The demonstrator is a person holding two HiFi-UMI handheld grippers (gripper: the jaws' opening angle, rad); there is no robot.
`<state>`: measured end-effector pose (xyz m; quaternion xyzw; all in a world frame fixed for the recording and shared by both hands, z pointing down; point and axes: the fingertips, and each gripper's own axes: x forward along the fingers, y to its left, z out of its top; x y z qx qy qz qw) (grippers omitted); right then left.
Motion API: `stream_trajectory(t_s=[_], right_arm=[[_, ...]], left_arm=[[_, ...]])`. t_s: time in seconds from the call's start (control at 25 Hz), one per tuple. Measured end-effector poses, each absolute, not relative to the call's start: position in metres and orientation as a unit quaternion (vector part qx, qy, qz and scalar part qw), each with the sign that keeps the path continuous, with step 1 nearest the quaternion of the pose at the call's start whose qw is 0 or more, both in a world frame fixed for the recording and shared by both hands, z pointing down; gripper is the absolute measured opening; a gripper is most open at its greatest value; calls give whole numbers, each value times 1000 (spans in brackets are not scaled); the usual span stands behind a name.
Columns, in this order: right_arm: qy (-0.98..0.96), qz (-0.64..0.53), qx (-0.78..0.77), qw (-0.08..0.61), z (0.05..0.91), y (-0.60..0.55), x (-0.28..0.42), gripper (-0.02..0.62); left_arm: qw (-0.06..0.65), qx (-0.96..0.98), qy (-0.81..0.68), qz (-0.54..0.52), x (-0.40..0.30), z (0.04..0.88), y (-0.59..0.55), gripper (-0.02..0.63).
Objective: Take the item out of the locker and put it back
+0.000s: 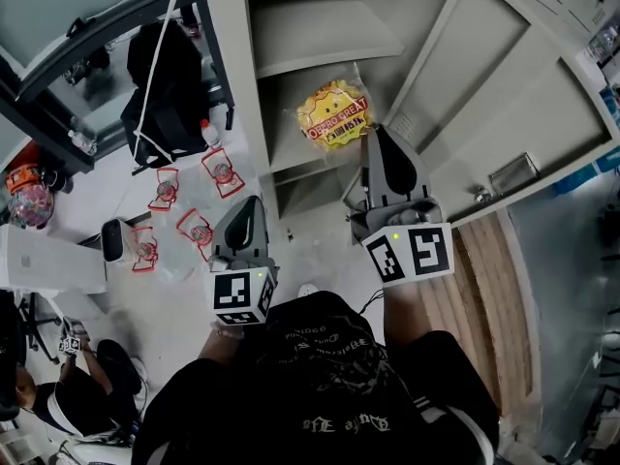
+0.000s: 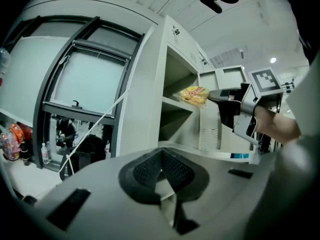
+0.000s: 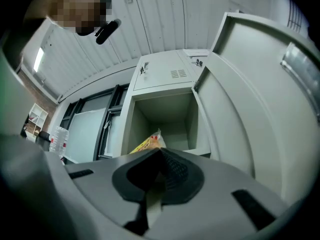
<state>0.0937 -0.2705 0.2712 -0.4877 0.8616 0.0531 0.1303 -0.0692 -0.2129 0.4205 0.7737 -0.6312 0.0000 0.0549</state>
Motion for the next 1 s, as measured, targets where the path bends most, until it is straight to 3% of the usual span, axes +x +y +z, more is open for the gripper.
stream_trajectory(t_s=[0.6, 1.0], right_arm=[[845, 40, -503, 175, 214, -329, 92, 3], [838, 7, -521, 161, 206, -378, 84, 3]], left_arm=[[46, 767, -640, 7, -62, 423, -214, 6], [53, 747, -662, 14, -78, 430, -214, 6]])
